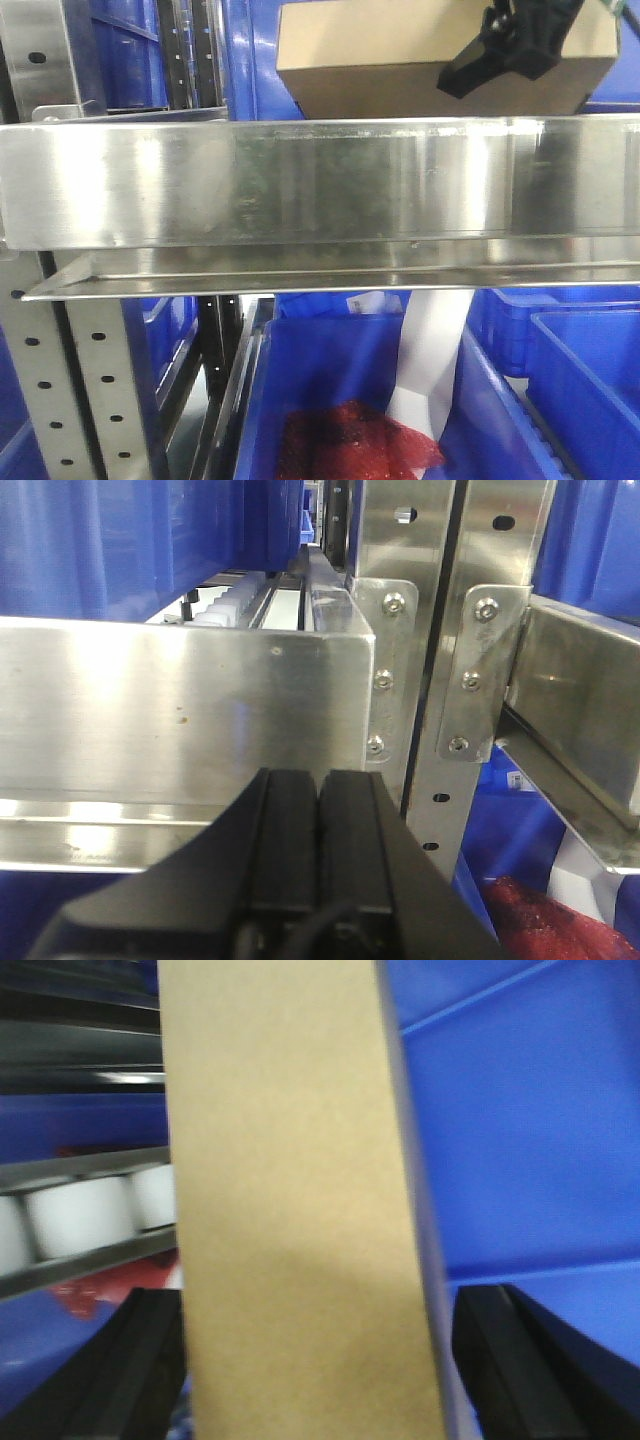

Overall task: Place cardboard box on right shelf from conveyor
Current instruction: 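Lower the box flat onto the rollers and open the right gripper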

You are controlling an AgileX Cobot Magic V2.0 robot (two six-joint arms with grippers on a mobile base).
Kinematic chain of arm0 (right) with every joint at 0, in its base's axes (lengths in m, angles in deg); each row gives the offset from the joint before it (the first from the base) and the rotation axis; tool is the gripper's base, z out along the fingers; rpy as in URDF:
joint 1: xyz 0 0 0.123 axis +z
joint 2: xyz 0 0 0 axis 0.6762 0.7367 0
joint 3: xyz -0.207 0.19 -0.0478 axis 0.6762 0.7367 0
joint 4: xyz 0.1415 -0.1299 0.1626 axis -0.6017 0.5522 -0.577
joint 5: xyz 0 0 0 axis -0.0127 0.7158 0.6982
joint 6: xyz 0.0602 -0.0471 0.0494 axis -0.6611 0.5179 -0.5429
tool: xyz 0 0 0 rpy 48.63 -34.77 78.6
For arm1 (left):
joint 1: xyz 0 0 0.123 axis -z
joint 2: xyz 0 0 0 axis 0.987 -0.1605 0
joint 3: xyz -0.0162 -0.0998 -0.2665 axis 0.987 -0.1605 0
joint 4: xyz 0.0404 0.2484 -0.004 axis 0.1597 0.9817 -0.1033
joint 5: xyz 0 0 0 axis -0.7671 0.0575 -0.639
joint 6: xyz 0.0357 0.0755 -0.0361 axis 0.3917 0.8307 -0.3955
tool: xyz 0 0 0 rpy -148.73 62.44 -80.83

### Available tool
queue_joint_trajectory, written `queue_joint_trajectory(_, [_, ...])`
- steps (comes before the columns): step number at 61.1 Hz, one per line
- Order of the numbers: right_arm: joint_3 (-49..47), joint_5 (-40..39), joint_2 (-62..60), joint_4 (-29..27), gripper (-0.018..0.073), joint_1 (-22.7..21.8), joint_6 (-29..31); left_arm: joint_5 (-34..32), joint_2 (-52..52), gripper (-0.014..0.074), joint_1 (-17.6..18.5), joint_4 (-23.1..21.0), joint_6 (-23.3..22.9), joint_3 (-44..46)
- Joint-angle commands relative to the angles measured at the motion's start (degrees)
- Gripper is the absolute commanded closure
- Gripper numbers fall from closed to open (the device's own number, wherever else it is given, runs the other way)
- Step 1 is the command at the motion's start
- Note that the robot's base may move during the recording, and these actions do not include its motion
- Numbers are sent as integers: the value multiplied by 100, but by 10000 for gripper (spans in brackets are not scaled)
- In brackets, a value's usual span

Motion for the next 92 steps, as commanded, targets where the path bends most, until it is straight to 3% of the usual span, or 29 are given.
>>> queue_joint_trajectory(1, [-139, -75, -346, -259, -64, 17, -216, -504, 82, 713, -12, -34, 1, -54])
queue_joint_trajectory(5, [-139, 110, -411, -305, -64, 17, -523, -504, 82, 713, -12, -34, 1, -54])
queue_joint_trajectory(13, [-113, 240, -613, -306, -64, 17, -1905, -504, 82, 713, -12, -34, 1, -54])
queue_joint_trajectory(26, [450, -389, -1352, 30, -57, 17, -5066, -504, 82, 713, -12, -34, 1, -54])
queue_joint_trajectory(34, [1148, -1007, -2188, 707, 42, 17, -6804, -504, 82, 713, -12, -34, 1, -54])
queue_joint_trajectory(39, [1595, -1308, -2714, 1110, 155, 17, -7429, -504, 82, 713, -12, -34, 1, -54])
queue_joint_trajectory(51, [2425, -1473, -4020, 1437, 403, 17, -7671, -504, 82, 713, -12, -34, 1, -54])
queue_joint_trajectory(59, [2885, -1445, -4905, 1437, 496, 17, -7671, -504, 82, 713, -12, -34, 1, -54])
queue_joint_trajectory(73, [3340, -1374, -5728, 1437, 494, 17, -7671, -504, 82, 713, -12, -34, 1, -54])
queue_joint_trajectory(92, [3368, -1286, -5749, 1437, 494, 17, -7671, -504, 82, 713, -12, -34, 1, -54])
